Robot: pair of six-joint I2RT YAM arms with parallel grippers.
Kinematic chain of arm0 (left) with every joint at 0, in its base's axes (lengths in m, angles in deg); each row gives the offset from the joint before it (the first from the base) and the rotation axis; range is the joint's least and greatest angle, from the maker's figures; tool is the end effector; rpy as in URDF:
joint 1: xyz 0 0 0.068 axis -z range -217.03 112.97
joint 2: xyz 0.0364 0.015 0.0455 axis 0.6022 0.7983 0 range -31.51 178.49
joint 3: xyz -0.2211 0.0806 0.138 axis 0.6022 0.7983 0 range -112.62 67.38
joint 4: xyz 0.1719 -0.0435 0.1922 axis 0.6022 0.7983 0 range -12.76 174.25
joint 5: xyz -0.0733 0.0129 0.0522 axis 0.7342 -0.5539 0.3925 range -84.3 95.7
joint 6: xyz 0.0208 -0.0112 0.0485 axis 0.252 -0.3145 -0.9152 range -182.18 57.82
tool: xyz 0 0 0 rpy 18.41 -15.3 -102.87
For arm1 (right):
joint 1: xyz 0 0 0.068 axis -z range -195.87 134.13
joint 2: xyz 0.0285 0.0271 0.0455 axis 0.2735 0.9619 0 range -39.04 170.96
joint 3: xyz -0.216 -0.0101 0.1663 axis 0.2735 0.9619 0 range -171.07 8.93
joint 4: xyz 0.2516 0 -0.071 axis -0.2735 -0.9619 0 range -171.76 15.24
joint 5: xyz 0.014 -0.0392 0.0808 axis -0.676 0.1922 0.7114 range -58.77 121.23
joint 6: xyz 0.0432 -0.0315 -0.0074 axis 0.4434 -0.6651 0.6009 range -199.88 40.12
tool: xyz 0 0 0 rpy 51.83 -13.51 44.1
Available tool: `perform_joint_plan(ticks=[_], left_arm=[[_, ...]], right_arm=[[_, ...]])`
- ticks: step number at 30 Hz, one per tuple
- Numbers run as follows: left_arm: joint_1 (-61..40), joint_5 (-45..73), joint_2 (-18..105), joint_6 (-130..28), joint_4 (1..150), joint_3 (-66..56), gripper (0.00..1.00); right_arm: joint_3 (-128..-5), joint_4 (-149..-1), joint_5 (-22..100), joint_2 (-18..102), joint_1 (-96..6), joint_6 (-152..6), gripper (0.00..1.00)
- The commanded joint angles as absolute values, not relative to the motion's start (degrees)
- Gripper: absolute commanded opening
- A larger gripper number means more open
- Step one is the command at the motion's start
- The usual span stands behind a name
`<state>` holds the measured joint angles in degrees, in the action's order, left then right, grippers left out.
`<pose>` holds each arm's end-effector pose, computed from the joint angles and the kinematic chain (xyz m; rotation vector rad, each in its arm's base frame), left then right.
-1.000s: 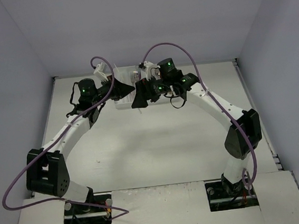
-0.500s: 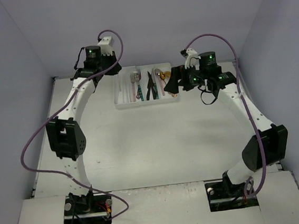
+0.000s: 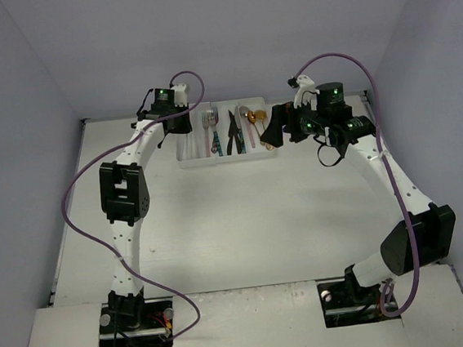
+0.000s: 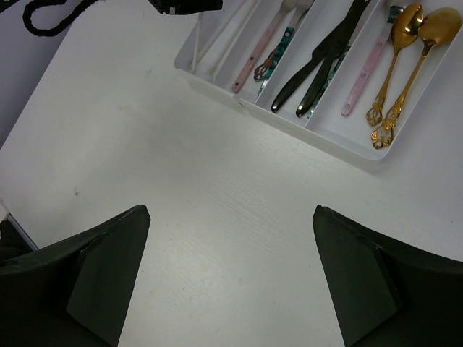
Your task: Sort the eating utensils into containers
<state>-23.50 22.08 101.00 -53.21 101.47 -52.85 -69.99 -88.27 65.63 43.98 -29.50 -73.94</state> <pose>0.5204 -0.1355 0.2502 0.2496 2.2155 -0.5326 0.3210 0.0986 0.3865 -0.5428 1.8198 0.7952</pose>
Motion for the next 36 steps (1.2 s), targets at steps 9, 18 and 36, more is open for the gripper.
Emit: perform_joint_plan(ticks=[9, 18, 36], left_arm=[[-24.7, 22.7, 101.0, -52.5, 97.9, -56.5, 0.26], [-25.1, 23.9, 96.7, -49.5, 97.3, -61.0, 0.63], [-30.7, 14.3, 60.9, -61.9, 113.7, -33.1, 0.86]], right_arm=[[-70.3, -85.1, 65.2, 42.8, -29.1, -74.4, 0.96], [-70.4, -85.1, 64.0, 42.5, -29.1, -74.7, 0.97], [-73.2, -88.5, 32.1, 49.3, -22.5, -84.9, 1.00]])
